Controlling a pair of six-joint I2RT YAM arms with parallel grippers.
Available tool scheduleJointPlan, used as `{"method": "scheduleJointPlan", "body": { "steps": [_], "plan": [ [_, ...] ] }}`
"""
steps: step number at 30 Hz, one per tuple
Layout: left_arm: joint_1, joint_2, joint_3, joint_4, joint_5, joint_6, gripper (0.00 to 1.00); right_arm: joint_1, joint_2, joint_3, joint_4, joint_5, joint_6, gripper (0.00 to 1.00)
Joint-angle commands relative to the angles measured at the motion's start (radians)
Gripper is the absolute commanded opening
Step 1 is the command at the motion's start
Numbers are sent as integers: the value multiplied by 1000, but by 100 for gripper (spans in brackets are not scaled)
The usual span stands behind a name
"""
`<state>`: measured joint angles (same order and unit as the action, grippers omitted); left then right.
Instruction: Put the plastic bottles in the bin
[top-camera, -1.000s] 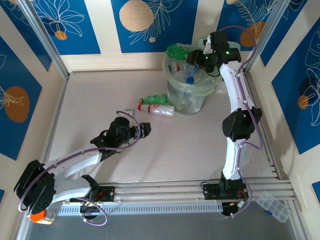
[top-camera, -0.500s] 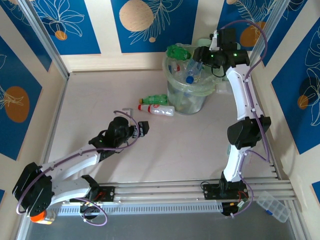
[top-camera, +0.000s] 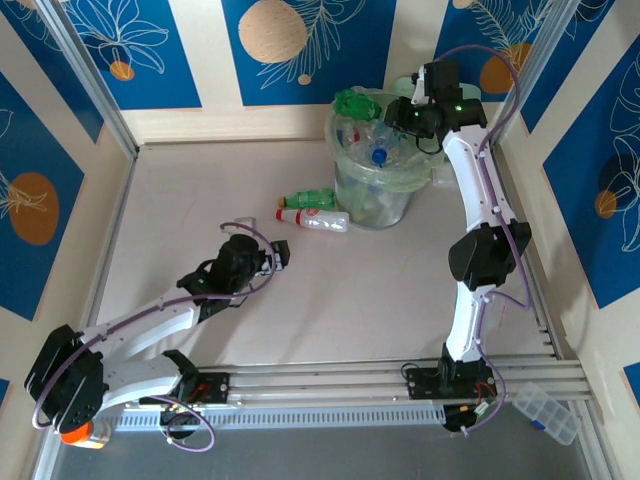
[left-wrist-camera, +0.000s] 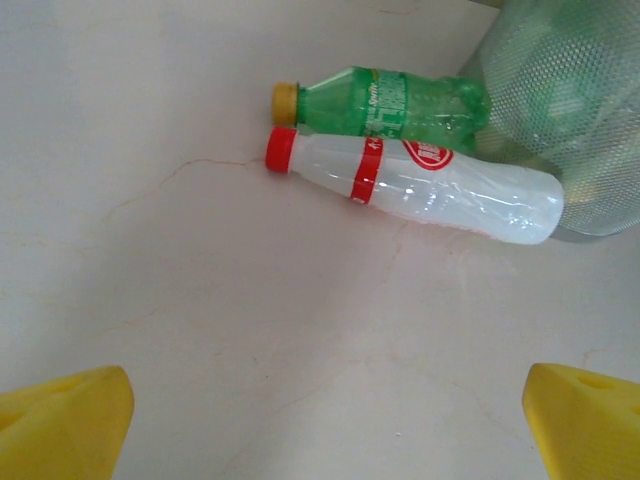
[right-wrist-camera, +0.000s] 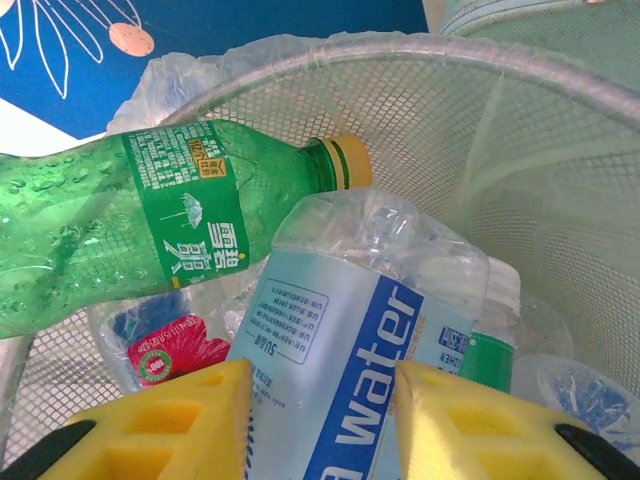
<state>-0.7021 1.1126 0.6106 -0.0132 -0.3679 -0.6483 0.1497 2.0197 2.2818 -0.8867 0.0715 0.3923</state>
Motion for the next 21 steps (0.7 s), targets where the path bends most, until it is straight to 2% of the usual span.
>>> {"method": "scheduleJointPlan", "body": {
  "steps": [1, 5, 9, 14, 21],
  "plan": [
    [15, -8, 6, -8, -44, -43, 99, 14, -29, -13, -42, 9, -6, 40],
    [31, -13, -4, -6, -35, -63, 99, 21, -125, -47, -29, 42, 2, 49],
    [34, -23, -10, -2, -33, -62, 99, 48, -292, -209, 64, 101, 14, 57],
    [44, -18, -25, 32, -17, -79, 99, 107, -551, -539, 239, 119, 59, 57],
    [84, 27, -39, 102, 81, -200, 99, 319, -928, -1142, 550, 140, 165, 57]
  ]
}}
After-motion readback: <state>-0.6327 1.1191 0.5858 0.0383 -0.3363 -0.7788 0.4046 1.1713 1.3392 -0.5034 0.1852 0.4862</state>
